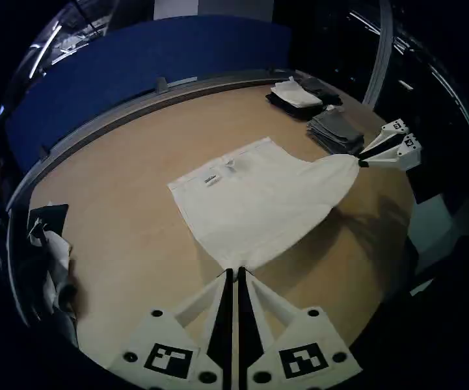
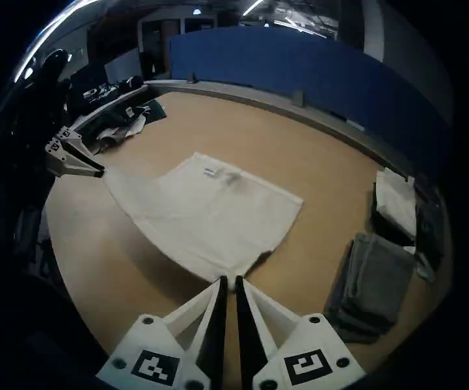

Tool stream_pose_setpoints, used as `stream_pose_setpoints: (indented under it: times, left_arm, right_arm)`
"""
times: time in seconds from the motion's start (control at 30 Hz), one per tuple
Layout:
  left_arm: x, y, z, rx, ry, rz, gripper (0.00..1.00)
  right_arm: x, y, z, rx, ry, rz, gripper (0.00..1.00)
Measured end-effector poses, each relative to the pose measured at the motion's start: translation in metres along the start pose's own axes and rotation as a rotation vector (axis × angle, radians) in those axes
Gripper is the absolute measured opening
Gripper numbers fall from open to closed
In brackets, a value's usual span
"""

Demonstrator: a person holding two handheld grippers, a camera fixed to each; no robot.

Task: Fold towel

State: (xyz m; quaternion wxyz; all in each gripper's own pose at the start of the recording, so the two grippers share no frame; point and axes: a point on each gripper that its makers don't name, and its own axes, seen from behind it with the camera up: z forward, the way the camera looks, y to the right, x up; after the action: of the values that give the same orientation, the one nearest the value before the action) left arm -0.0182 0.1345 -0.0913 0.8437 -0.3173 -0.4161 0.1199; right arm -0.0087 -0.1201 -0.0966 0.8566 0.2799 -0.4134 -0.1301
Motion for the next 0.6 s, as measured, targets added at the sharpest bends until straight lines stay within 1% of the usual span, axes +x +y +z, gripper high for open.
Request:
stream_pose_setpoints:
  times: [0.1,0.3,0.6]
  left_arm:
    - [0.001,0.001,0.000,-0.002,0.001,-0.001,0.05]
    - [0.006,-0.002,0.001,-0.002,0.005,-0.001,0.05]
    - [0.020,-0.014,0.006,0.009,0.025,-0.010,0.05]
  right_arm:
    - [-0.001,0.001,0.000,-0.001,-0.001,0.001,0.09]
    - [0.004,0.004,0.001,-0.005,0.002,0.005,0.09]
    - [0.019,0.016,0.009,-0.019,0.007,-0.003,0.09]
